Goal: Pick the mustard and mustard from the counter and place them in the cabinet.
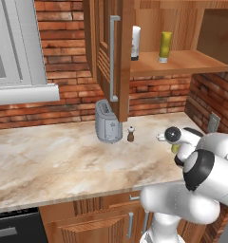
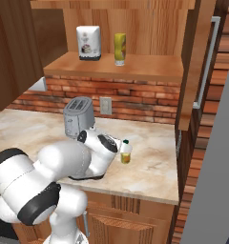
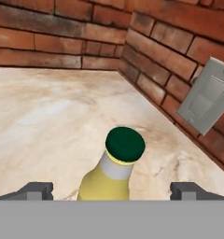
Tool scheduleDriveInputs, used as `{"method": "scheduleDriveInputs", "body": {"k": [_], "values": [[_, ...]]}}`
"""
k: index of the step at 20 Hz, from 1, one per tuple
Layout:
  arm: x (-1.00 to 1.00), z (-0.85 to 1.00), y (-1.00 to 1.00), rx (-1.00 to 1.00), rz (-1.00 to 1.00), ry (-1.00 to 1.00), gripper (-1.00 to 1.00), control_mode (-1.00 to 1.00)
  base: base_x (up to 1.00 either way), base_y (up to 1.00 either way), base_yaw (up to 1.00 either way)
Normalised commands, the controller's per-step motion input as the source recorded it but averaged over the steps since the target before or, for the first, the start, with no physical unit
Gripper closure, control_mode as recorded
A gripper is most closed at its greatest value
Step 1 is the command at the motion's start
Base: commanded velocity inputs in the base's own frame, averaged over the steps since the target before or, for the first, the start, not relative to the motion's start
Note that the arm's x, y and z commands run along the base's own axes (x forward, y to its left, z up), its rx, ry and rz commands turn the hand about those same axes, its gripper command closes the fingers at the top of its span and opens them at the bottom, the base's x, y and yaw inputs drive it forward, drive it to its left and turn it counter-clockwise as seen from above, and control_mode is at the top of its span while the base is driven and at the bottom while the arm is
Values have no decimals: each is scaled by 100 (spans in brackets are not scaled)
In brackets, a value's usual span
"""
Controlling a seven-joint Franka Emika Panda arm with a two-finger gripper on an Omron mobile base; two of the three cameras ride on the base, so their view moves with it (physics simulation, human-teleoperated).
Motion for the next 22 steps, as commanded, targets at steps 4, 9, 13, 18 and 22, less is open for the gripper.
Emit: {"method": "scheduleDriveInputs", "body": {"k": [4,9,13,18,22], "values": [[19,-14,-5,1,0,-5,-100,-100,0,0,0],[13,-19,-8,2,0,-4,-100,-100,0,0,0],[9,-19,-8,4,0,-4,-100,-100,0,0,0],[13,-8,-2,2,0,-5,-100,-100,0,0,0],[19,-6,-1,2,0,-4,-100,-100,0,0,0]]}}
